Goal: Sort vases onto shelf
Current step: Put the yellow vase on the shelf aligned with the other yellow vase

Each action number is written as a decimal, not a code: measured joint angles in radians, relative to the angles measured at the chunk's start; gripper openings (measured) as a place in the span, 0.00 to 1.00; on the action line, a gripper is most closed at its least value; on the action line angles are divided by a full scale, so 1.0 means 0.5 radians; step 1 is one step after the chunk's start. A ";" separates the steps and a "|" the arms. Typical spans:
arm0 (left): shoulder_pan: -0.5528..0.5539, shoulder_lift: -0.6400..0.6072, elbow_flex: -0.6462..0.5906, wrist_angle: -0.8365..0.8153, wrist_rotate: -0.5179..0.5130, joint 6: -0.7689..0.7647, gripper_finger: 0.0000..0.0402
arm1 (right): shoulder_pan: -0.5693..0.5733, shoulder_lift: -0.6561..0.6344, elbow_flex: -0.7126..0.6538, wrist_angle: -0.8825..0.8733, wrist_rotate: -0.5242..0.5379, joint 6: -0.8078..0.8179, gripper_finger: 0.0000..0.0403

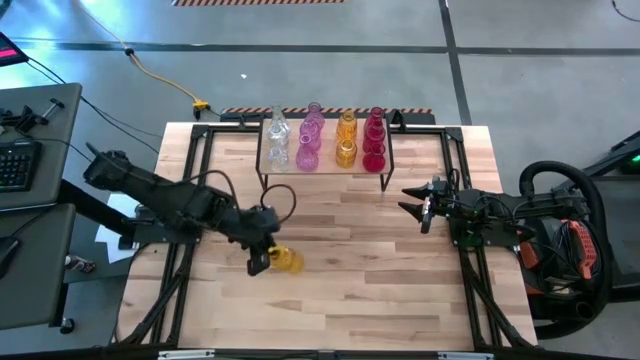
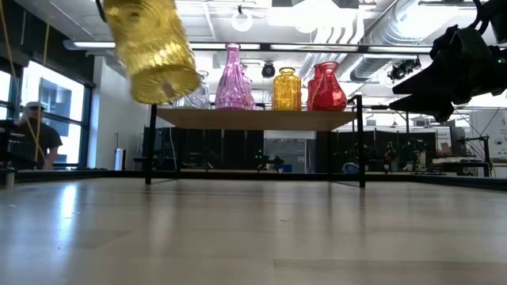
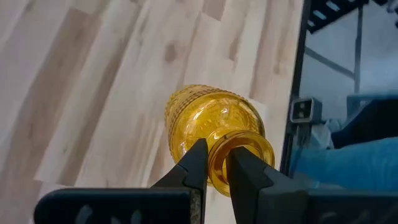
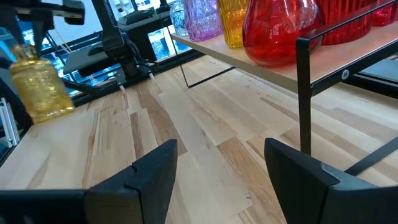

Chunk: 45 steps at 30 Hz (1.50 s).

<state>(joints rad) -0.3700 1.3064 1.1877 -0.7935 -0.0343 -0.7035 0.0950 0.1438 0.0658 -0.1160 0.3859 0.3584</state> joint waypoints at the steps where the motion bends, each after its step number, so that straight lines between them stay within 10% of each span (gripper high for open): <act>1: 0.026 0.001 0.000 0.001 0.002 0.001 0.07 | 0.000 0.000 0.000 0.000 0.000 0.000 0.56; 19: 0.311 0.009 0.000 0.122 0.060 0.018 0.08 | -0.006 0.000 0.000 0.014 0.029 0.797 0.56; 28: 0.376 0.009 0.000 0.231 0.064 0.017 0.08 | -0.006 0.000 0.000 0.067 0.066 0.637 0.56; 45: 0.506 0.009 0.000 0.465 0.233 0.016 0.08 | -0.007 0.353 0.099 1.085 -0.090 0.618 0.56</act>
<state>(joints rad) -0.1169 1.3109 1.1877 -0.5608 0.0825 -0.6956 0.0914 0.3205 0.1153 0.4263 0.3408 0.6674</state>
